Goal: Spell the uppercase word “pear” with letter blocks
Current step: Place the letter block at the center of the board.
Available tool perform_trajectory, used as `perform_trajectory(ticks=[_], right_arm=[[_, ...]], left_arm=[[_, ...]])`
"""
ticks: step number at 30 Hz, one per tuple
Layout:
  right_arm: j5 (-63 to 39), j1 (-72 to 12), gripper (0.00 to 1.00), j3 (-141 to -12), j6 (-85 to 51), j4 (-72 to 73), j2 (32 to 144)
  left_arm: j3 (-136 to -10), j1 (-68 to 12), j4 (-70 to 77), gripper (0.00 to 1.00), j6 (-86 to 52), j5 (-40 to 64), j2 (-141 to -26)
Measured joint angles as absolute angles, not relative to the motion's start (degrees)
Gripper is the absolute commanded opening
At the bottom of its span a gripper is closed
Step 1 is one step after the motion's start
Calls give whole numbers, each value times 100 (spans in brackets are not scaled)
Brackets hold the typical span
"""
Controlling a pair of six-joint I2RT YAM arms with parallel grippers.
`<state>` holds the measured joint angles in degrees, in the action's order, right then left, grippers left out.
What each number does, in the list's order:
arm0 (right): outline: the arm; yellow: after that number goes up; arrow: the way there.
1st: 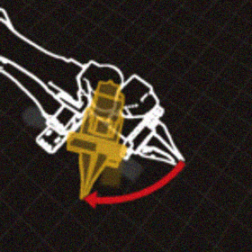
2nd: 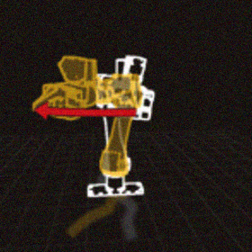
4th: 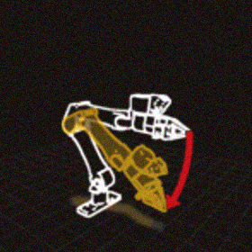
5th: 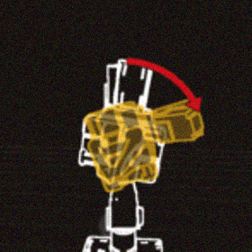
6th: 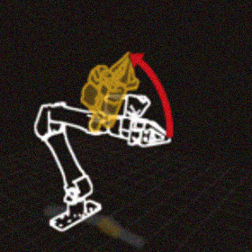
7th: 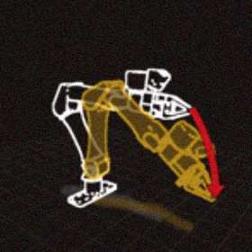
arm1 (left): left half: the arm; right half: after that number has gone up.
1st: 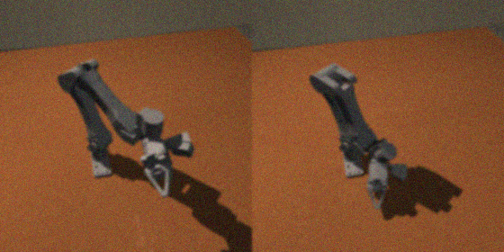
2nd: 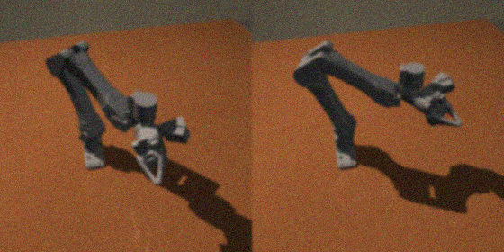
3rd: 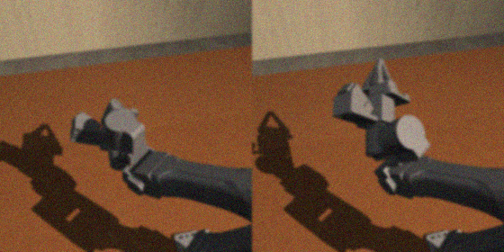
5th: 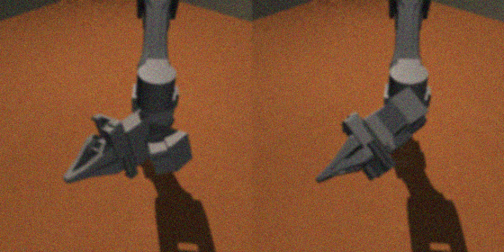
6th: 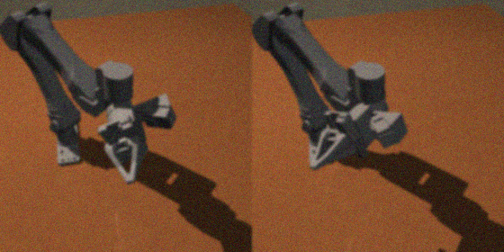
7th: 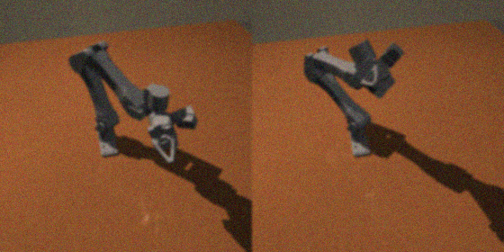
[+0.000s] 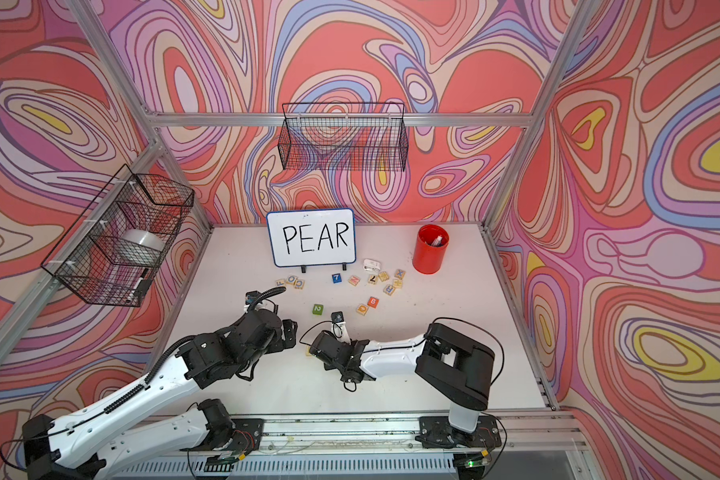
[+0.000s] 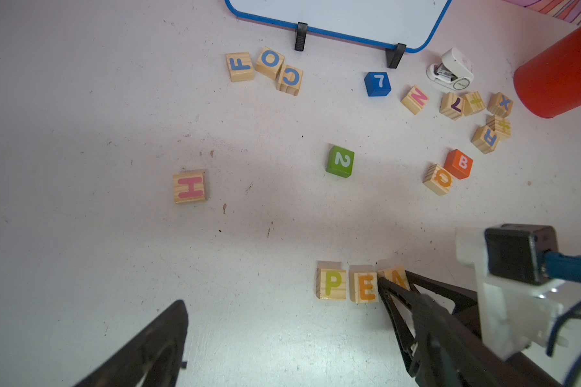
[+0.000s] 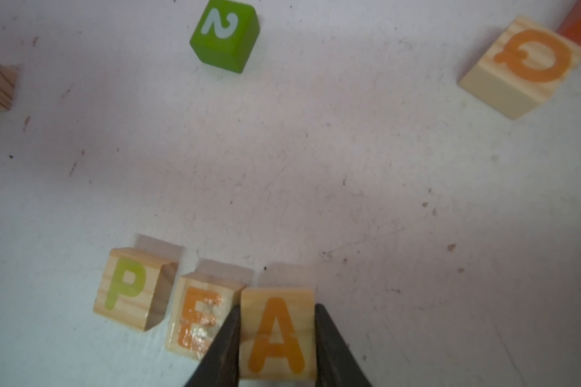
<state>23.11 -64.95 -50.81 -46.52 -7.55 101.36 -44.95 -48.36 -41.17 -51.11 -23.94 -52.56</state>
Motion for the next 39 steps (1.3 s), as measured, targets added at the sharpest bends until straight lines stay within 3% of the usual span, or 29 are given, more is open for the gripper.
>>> perform_trajectory(ticks=[18,39], right_arm=[[2464,-6525,38,-5078,-4735,-917,10145],[2624,-6534,50,-5061,-4759,-1212,9421]], left_arm=[[-4477,-4836,-4117,100,-5127,-2405,-5258],[-4425,-4836,-4180,100,-5192,-2552,-5253]])
